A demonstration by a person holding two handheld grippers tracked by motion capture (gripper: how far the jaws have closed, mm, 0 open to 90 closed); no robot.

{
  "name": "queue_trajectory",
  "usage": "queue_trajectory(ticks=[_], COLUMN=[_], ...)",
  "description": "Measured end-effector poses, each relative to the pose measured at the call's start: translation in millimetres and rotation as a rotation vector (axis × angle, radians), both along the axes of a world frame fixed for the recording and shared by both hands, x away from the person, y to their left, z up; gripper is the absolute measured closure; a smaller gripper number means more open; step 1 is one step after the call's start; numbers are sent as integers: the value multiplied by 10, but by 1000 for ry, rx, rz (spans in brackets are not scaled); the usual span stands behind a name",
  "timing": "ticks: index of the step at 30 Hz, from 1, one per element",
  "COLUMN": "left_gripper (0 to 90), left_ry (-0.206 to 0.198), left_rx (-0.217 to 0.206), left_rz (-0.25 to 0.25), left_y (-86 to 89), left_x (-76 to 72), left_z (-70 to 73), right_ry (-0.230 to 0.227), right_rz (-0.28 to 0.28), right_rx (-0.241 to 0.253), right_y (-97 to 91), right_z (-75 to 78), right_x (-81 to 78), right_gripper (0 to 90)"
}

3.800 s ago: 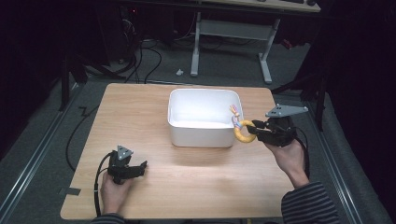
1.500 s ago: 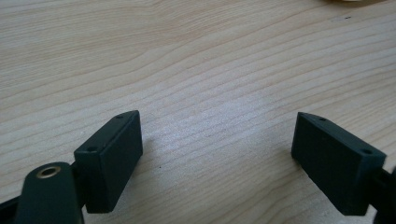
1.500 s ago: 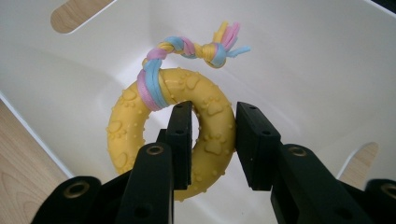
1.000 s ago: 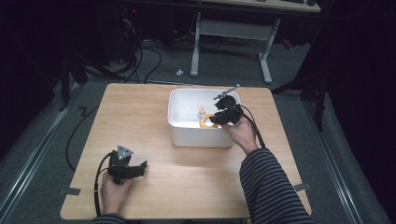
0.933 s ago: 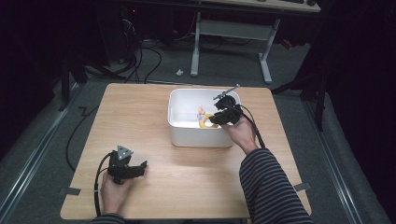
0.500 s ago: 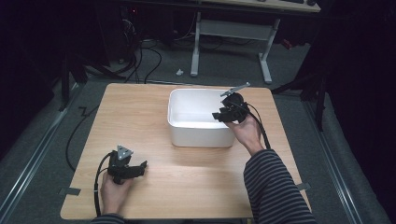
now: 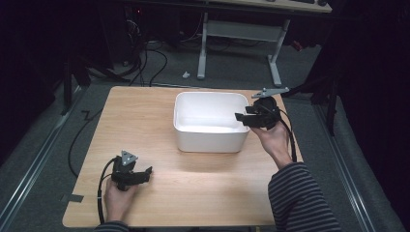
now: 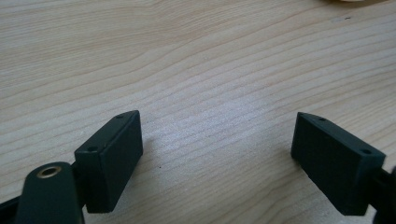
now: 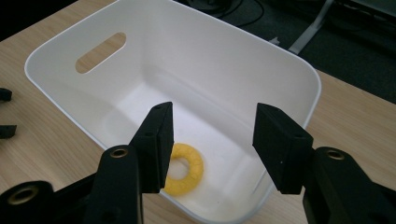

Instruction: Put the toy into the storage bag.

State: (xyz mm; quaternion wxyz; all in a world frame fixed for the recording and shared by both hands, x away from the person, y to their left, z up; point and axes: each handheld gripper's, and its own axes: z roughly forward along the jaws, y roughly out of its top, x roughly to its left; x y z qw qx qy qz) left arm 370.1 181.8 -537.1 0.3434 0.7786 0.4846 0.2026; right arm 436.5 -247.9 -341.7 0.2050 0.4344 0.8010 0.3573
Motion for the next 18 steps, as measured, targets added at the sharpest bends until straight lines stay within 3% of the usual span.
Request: queue_trajectory(ticks=[11, 18], left_gripper=[169, 169], left_ry=[0, 0], left_rx=[1, 1], left_rz=[0, 0], left_y=[-1, -1], left_x=[0, 0], left_z=[0, 0], right_ry=[-46, -51], right_rz=[-15, -27], right_rx=[31, 37], right_y=[-232, -330], right_z=[86, 107], right_x=[-186, -252], right_gripper=[486, 483])
